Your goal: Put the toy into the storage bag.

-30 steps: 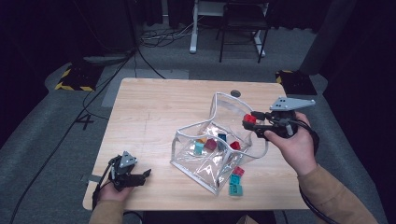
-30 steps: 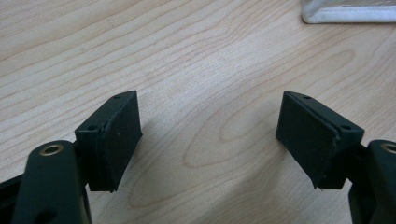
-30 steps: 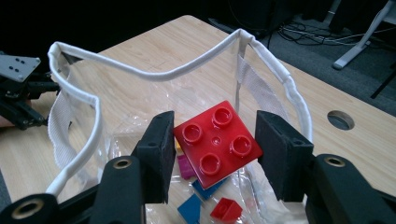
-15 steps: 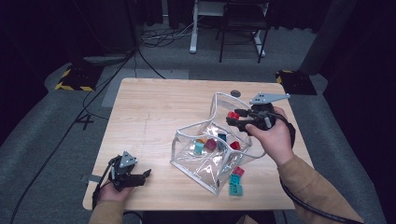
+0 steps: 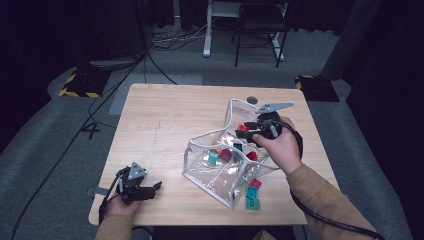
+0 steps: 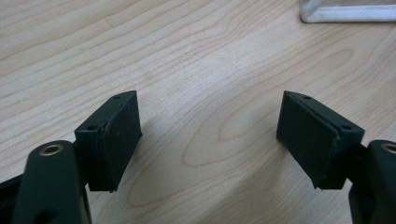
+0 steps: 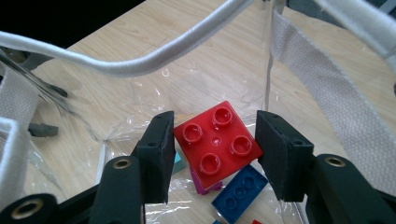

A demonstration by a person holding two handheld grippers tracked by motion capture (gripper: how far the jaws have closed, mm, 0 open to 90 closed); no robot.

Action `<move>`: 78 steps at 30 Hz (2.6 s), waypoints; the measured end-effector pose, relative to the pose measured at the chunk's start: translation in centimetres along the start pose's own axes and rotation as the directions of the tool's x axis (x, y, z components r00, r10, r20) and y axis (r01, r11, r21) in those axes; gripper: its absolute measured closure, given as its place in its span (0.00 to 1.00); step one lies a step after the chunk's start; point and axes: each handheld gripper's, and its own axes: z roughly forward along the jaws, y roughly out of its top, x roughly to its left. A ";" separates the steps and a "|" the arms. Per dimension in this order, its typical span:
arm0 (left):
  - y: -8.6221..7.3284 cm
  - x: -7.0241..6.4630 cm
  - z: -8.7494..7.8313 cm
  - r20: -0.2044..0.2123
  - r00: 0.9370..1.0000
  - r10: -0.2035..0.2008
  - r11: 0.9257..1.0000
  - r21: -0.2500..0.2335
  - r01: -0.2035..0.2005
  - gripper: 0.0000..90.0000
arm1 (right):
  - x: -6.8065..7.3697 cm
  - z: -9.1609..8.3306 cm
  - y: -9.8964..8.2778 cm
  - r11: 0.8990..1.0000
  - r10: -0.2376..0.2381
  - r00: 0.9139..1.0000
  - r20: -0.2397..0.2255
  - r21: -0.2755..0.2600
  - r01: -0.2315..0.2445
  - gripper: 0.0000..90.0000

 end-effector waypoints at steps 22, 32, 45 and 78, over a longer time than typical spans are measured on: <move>0.0 0.0 0.0 0.001 1.000 0.000 1.000 0.000 0.000 0.25 | 1.2 -3.6 -0.3 0.995 -0.027 1.000 -0.012 -0.099 0.026 0.38; 0.1 0.1 0.1 0.002 1.000 0.002 1.000 -0.001 -0.002 0.24 | 2.3 -8.0 -2.0 0.987 -0.058 0.998 -0.013 -0.151 0.055 0.38; 0.2 0.1 0.2 -0.001 1.000 0.002 1.000 -0.003 -0.002 0.24 | 4.5 -11.5 -5.4 0.984 -0.077 0.996 -0.052 -0.166 0.067 0.40; 0.2 0.1 0.2 -0.002 1.000 0.004 1.000 -0.002 -0.004 0.24 | 7.2 -8.1 -15.3 0.998 -0.034 0.988 -0.150 -0.048 0.028 0.39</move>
